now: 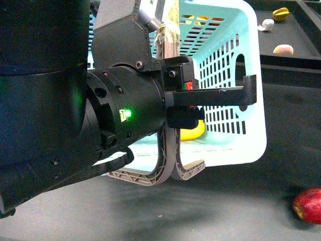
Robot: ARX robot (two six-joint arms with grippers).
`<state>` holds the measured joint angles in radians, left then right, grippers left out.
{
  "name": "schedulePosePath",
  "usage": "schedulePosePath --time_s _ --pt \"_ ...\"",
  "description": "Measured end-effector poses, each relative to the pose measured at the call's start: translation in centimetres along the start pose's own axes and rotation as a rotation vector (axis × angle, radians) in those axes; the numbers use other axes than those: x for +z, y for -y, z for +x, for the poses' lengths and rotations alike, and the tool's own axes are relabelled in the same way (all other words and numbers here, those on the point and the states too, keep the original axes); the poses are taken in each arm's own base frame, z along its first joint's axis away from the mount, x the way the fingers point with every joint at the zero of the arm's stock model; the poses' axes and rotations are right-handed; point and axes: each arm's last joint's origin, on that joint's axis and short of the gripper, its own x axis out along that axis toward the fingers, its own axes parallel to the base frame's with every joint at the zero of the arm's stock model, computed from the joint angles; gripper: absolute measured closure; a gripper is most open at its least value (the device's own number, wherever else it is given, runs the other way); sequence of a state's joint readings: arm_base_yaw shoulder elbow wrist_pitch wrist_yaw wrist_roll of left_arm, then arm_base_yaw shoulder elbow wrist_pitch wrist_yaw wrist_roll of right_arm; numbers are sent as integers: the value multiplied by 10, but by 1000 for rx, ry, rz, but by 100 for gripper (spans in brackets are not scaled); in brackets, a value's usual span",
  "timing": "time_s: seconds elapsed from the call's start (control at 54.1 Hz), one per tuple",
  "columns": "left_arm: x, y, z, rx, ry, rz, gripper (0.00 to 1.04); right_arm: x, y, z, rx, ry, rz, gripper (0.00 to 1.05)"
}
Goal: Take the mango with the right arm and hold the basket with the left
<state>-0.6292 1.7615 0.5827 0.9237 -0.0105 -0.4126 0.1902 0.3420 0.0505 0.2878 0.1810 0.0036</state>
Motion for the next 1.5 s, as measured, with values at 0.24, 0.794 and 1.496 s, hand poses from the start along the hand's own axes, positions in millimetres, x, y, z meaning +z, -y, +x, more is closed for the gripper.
schedulePosePath --time_s 0.24,0.794,1.496 --pt "0 0 0 1 0 0 100 -8 9 -5 15 9 1 103" --pt "0 0 0 1 0 -1 100 -13 17 -21 -8 10 0 103" --pt "0 0 0 0 0 0 100 -14 17 -21 -9 6 -1 83"
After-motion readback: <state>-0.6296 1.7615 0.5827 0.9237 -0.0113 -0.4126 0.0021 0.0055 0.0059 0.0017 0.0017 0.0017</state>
